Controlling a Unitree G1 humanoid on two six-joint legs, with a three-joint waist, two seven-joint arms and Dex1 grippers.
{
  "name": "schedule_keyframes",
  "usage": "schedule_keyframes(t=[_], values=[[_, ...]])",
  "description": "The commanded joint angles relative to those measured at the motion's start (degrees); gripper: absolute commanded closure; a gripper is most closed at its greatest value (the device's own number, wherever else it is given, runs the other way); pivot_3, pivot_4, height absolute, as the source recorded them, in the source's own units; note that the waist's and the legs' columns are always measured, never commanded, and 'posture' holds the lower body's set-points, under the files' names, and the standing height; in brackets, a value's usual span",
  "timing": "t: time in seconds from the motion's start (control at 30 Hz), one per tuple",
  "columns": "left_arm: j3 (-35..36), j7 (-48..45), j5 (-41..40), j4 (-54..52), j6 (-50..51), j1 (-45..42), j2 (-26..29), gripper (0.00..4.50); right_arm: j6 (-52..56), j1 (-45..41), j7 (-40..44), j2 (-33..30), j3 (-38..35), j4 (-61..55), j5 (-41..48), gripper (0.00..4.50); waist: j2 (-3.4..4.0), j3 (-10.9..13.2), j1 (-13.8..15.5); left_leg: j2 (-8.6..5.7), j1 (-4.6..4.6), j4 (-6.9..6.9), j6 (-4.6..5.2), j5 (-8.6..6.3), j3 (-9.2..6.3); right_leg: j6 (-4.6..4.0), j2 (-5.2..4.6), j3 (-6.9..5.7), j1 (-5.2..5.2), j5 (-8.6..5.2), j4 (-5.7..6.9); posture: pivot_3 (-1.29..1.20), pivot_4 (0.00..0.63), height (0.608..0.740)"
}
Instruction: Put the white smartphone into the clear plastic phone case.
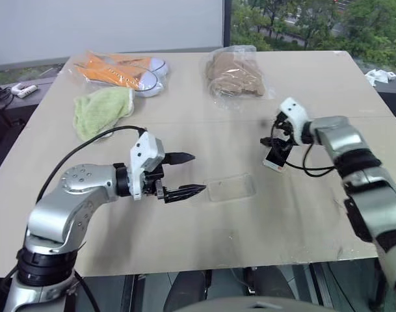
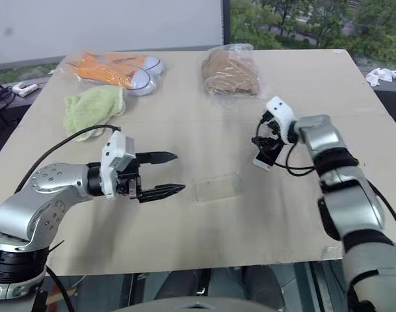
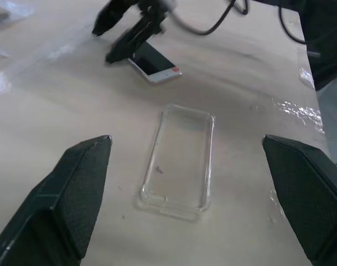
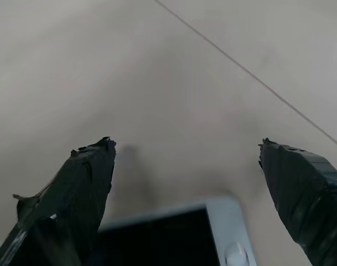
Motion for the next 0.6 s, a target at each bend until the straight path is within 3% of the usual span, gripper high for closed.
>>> schedule_keyframes(t=[0.03, 0.27, 0.43, 0.6], values=[[2.2, 1.7, -1.4, -2.5, 0.1, 0.8, 1.4, 0.05, -3.4, -3.3, -3.4, 0.9, 2.5, 6.7, -6.0, 0.0, 0.01, 0.0, -0.2, 0.0, 0.01, 0.0, -0.01, 0.0, 0.01, 0.0, 0.0, 0.0, 0.01, 0.0, 0.0, 0.0, 0.15, 0.74], [1.7, 3.4, -1.6, -2.6, -0.7, 1.6, 3.0, 0.05, -4.7, -5.0, -1.3, -2.9, 5.9, 11.4, -12.7, 0.0, 0.03, -0.1, 1.0, -0.05, 0.23, 0.08, -0.06, 0.03, -0.07, -0.02, -0.02, -0.05, 0.15, 0.01, 0.19, 0.0, 0.15, 0.74], [-0.2, 3.6, -1.6, -1.6, -1.1, -0.2, 2.6, 0.05, -1.7, -3.5, 7.8, -8.8, 6.4, 9.4, -13.8, 0.0, 0.05, -0.1, 2.9, -0.18, 0.18, 0.1, -0.06, 0.03, -0.26, -0.02, -0.12, -0.22, 0.19, 0.01, 0.16, 0.0, 0.15, 0.74], [-2.4, 3.3, -1.4, -0.1, -1.7, -2.3, 1.9, 0.05, 1.1, 0.0, 14.1, -15.7, 6.5, 4.7, -14.6, 0.0, 0.07, -0.1, 3.0, -0.17, 0.05, 0.02, -0.06, 0.03, -0.3, -0.02, -0.12, -0.27, 0.15, 0.01, -0.07, 0.0, 0.15, 0.74]])
